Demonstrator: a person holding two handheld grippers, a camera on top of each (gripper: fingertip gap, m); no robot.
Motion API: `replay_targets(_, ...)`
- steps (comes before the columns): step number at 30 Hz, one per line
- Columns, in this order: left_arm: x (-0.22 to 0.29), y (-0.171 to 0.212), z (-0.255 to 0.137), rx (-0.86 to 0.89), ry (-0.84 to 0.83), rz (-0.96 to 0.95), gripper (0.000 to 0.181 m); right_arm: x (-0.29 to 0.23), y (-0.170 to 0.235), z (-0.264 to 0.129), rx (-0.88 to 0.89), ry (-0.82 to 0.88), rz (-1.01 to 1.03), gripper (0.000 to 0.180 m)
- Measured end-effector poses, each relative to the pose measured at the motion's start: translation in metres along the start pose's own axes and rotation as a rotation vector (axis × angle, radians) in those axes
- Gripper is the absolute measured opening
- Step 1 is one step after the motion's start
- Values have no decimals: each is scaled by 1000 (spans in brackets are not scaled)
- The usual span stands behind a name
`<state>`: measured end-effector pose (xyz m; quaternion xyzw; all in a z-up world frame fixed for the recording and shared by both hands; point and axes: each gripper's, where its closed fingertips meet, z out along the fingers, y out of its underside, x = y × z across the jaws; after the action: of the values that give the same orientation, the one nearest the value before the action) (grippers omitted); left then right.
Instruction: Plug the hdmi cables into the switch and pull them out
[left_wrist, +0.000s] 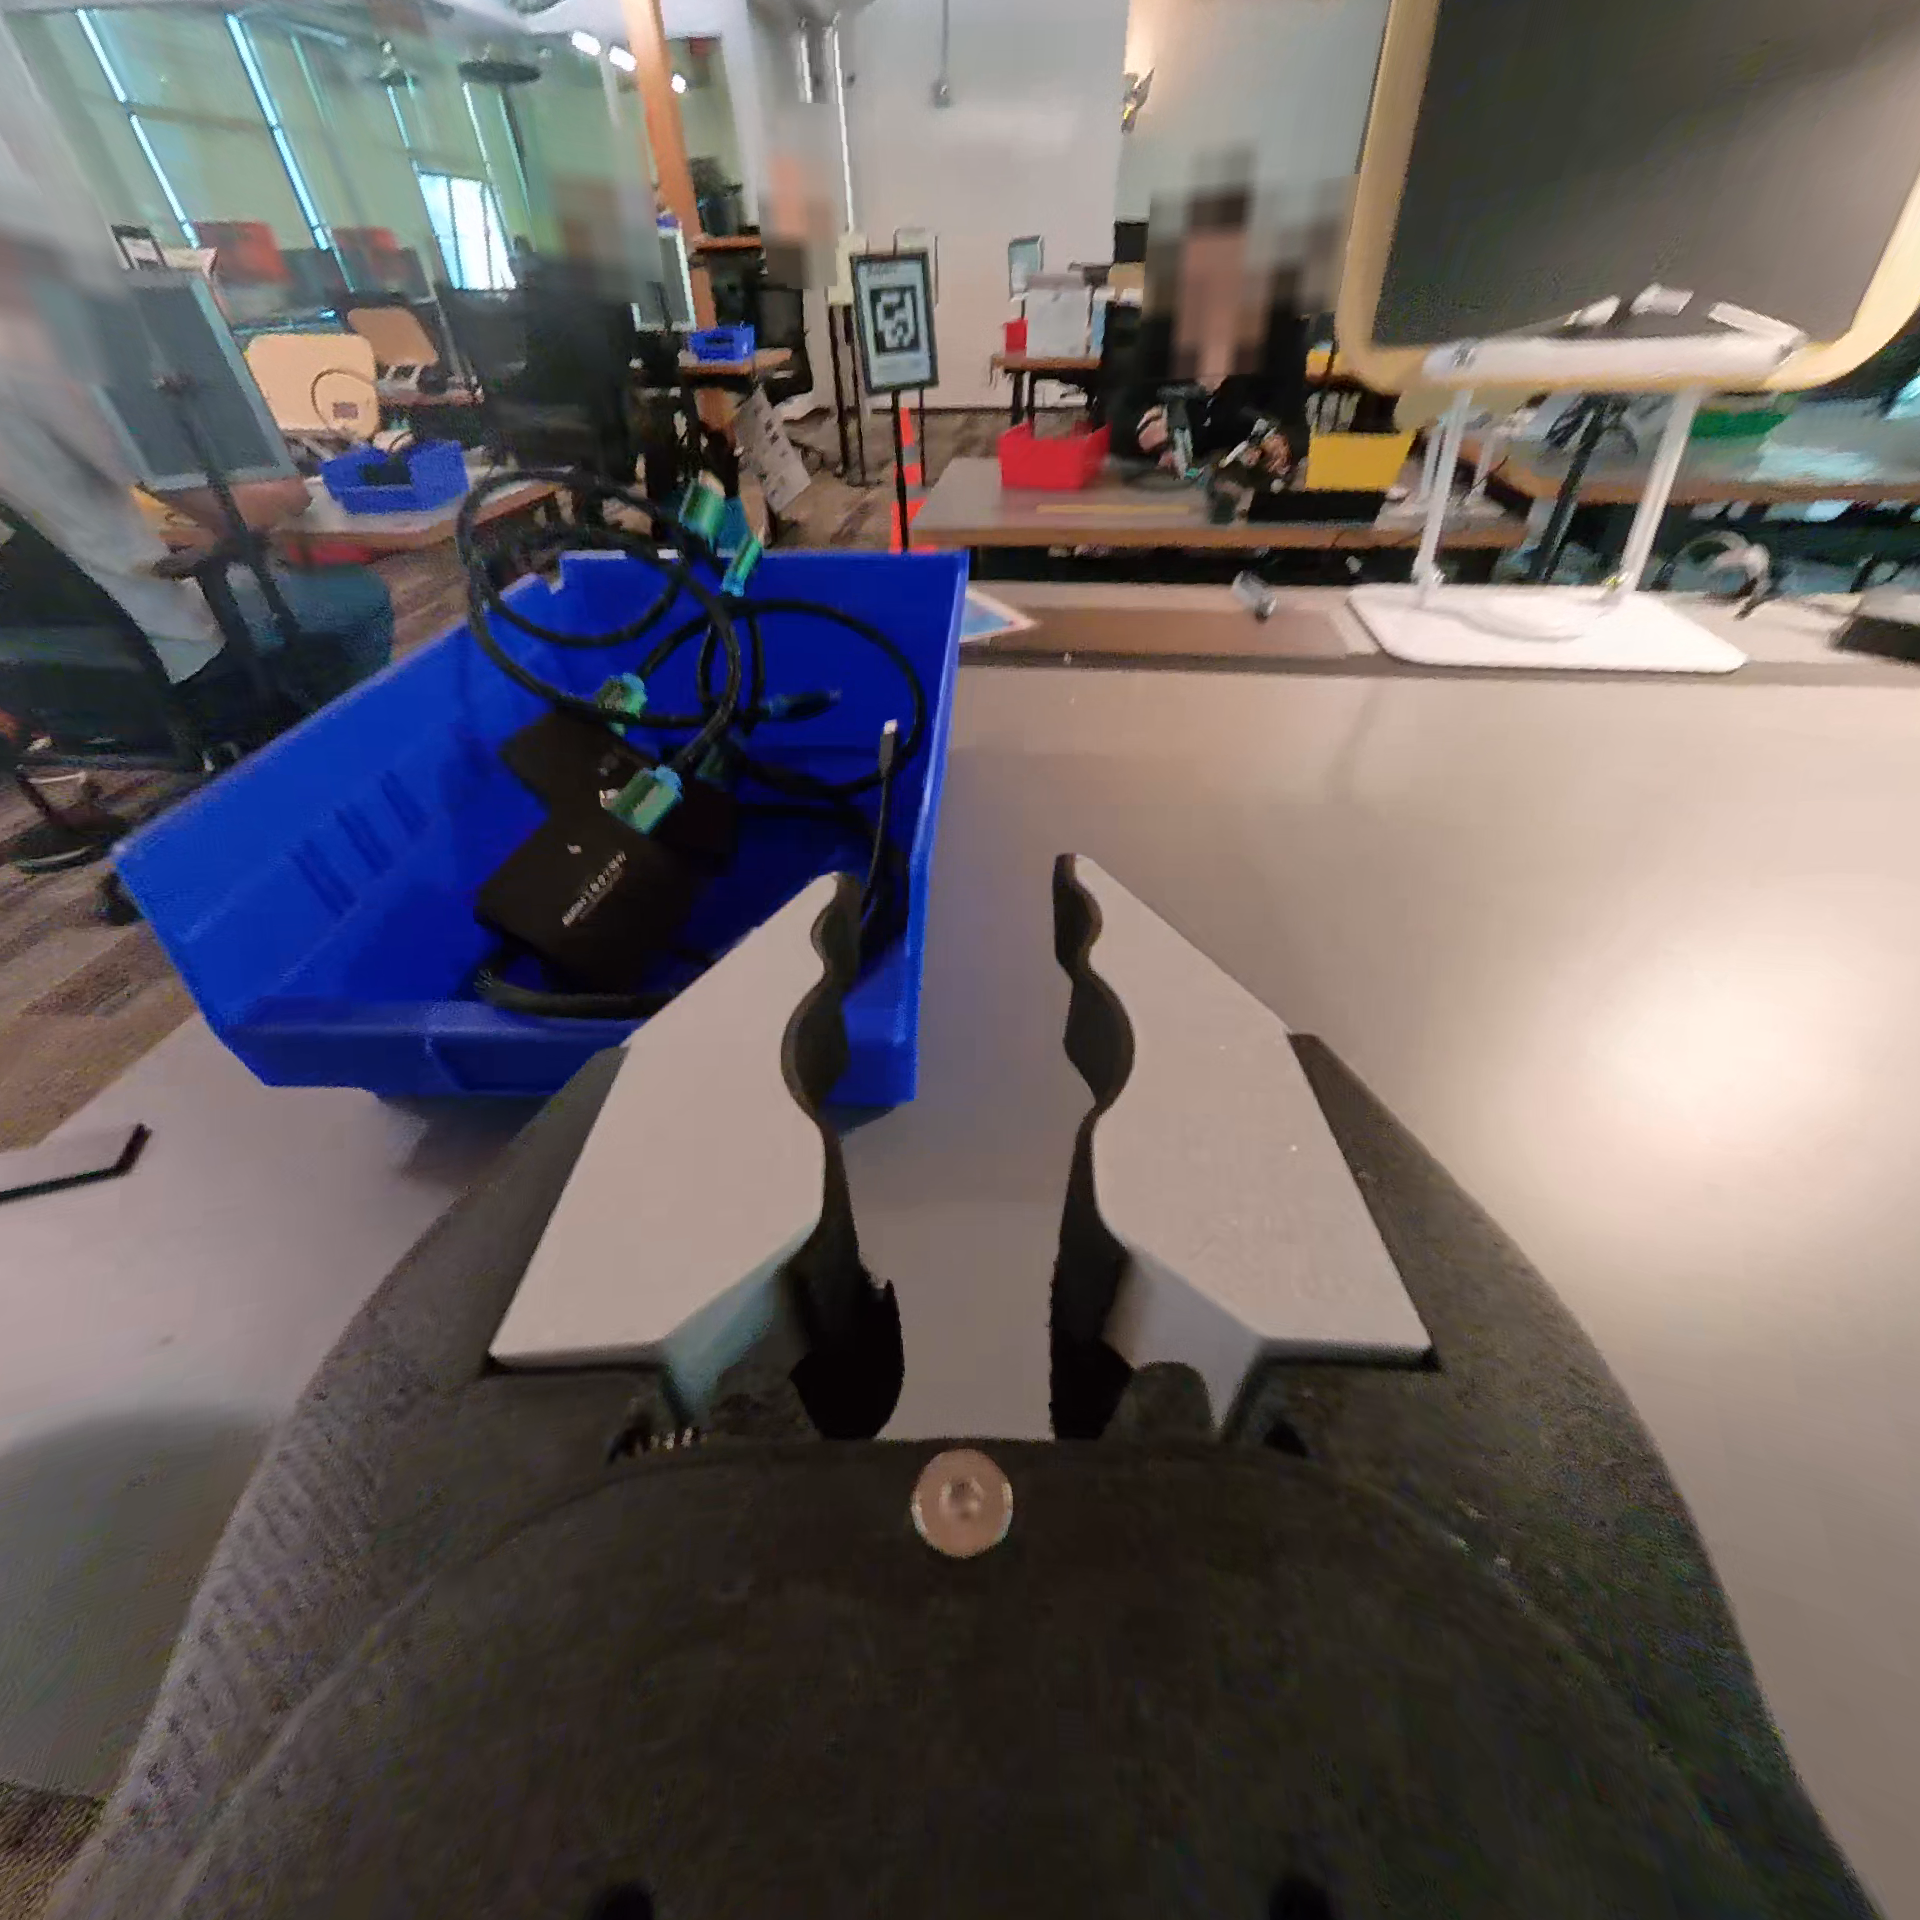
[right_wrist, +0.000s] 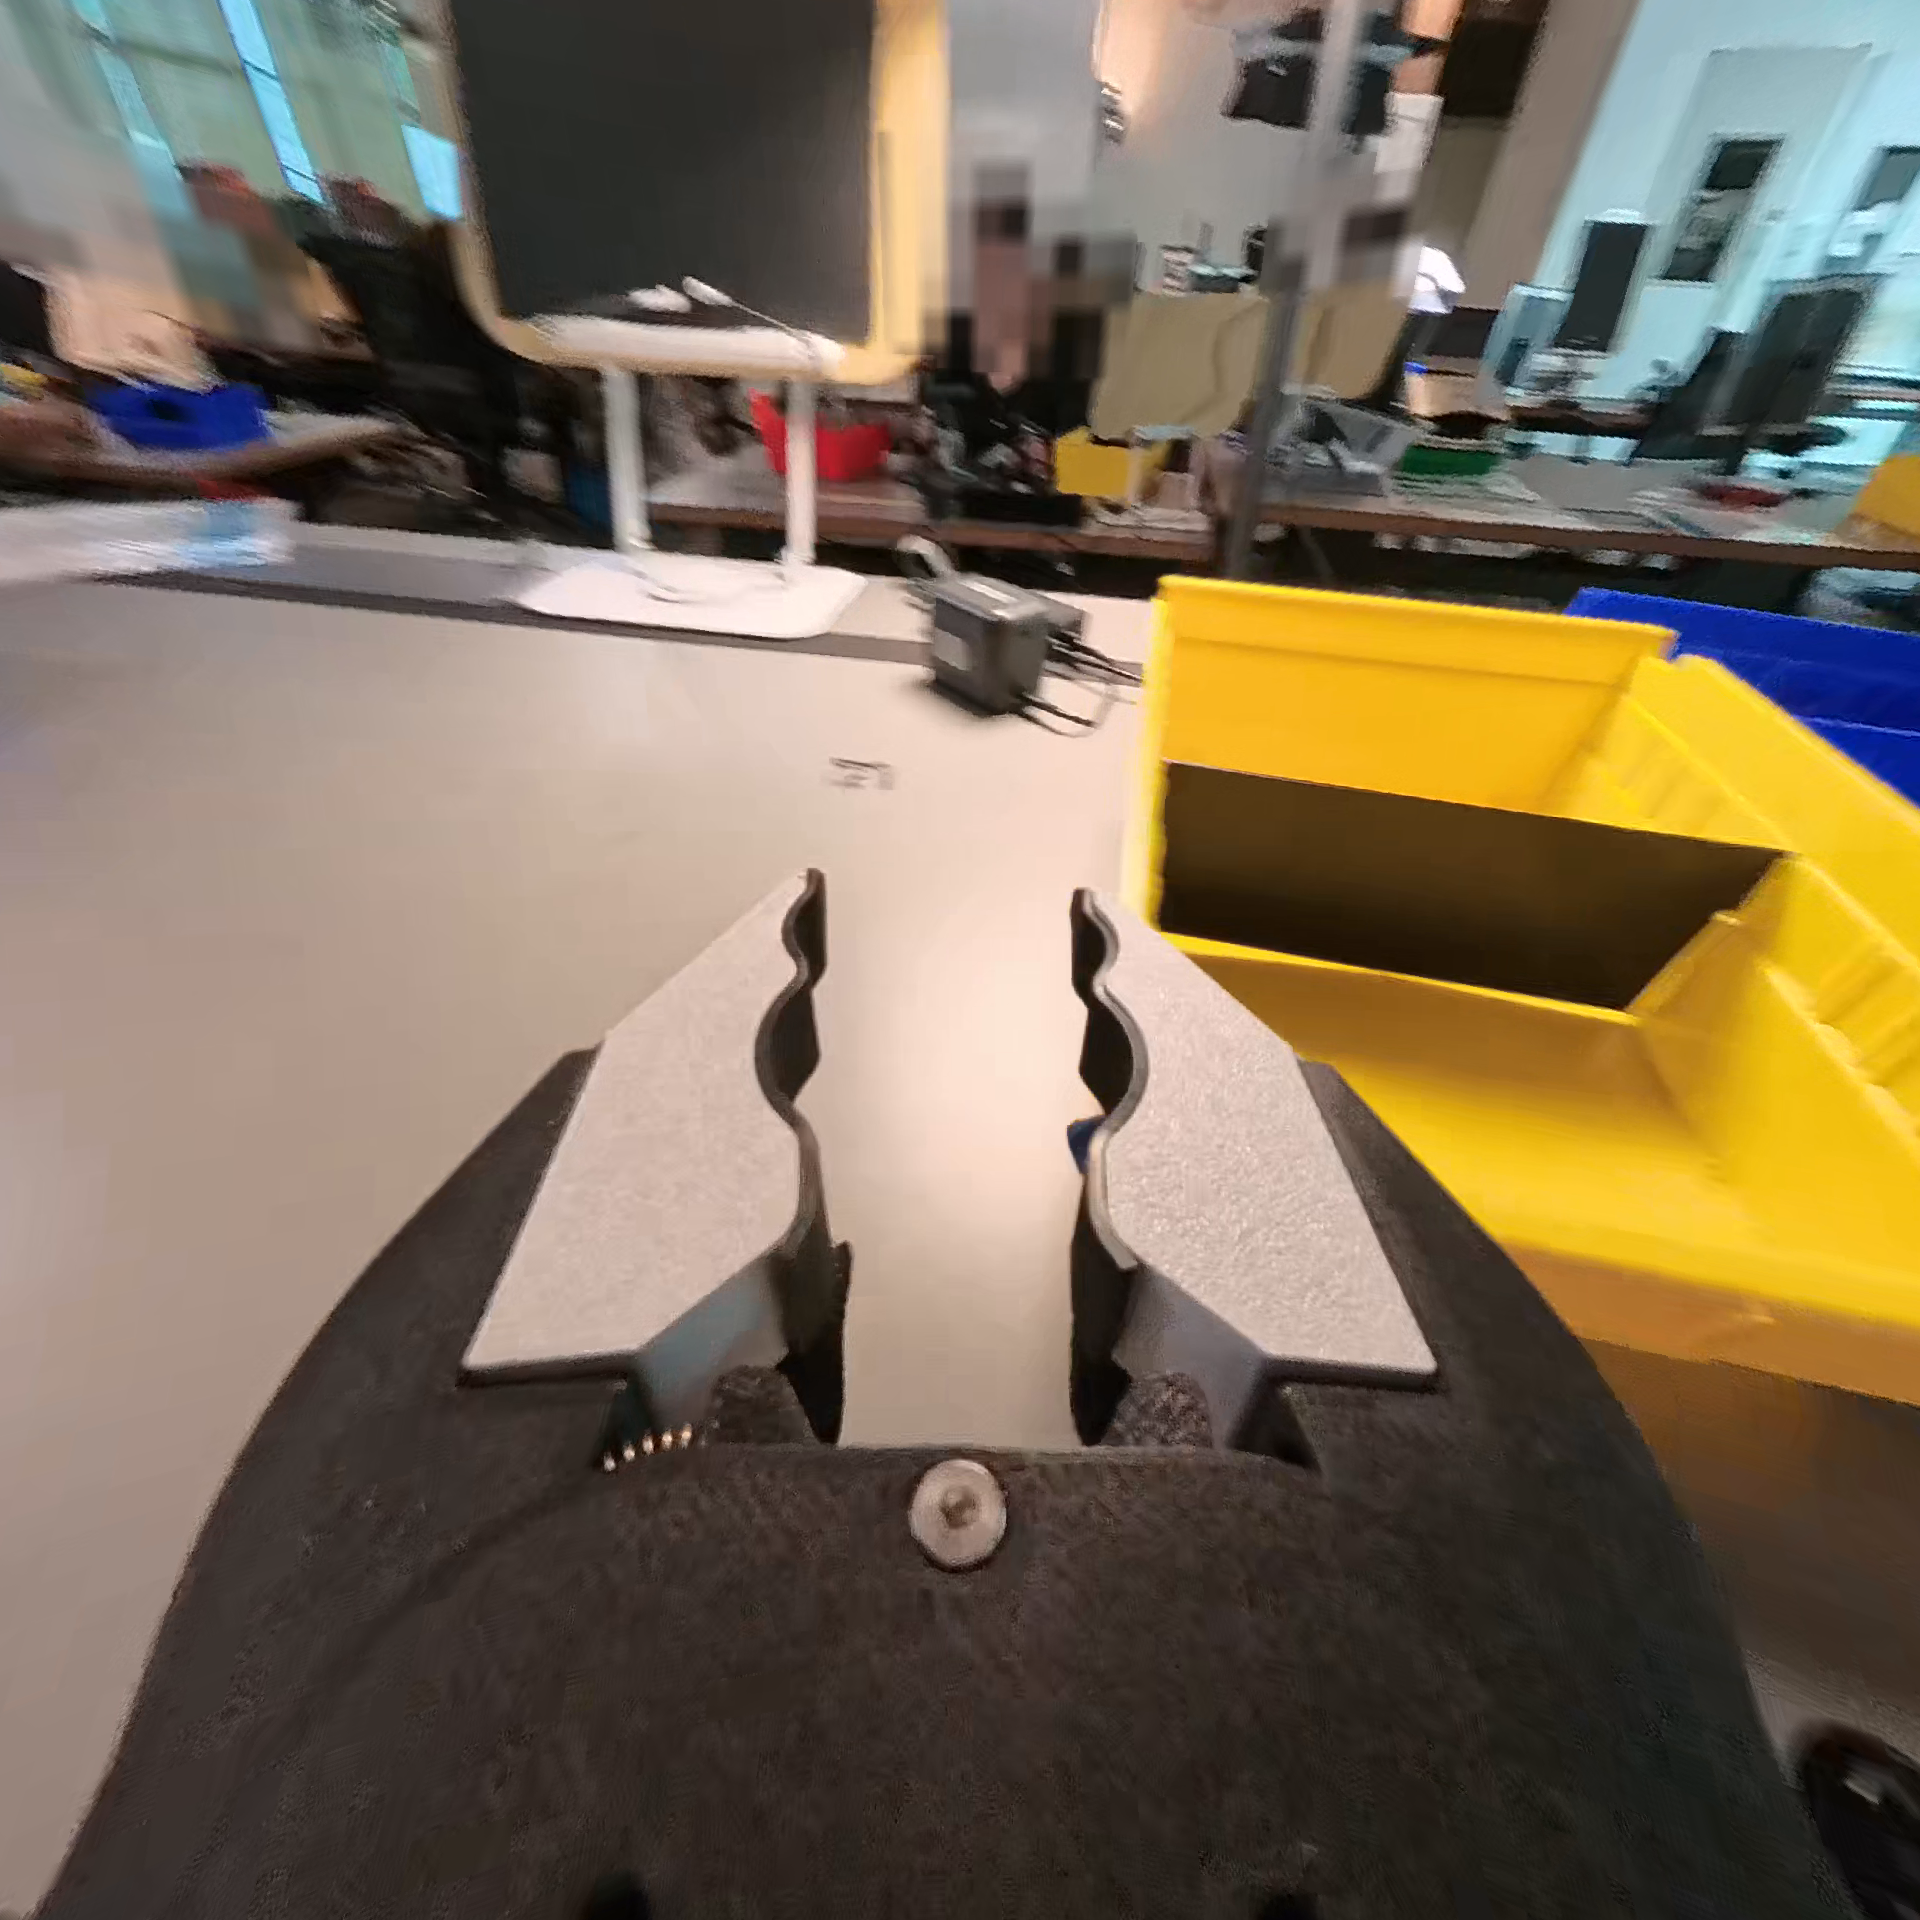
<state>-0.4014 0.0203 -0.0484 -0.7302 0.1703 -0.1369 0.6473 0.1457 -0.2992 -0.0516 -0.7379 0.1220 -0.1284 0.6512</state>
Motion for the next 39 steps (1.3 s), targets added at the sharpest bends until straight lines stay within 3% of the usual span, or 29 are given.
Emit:
replay_targets(5,-33,-27,9,-30,-30,-80,43,-84,6,21,-54,-274,-18,48)
replay_targets(9,-68,-18,50,-210,-52,-141,58,-104,41,57,-176,-325,-21,48)
replay_targets(12,-109,-12,84,-313,-133,-75,65,-106,47,64,-207,-330,-24,51)
replay_targets(18,-132,48,134,-720,-114,171,86,-97,38,61,-153,-335,69,49)
replay_targets(23,-139,96,146,-966,-100,313,95,-89,35,61,-137,-341,152,49)
replay_targets(27,-137,96,148,-941,-95,329,77,-87,33,60,-123,-341,164,48)
replay_targets(30,-139,80,141,-883,-128,381,76,-87,32,60,-121,-346,174,48)
replay_targets(39,-127,-47,109,-471,-227,491,73,-88,32,59,-115,-354,173,47)
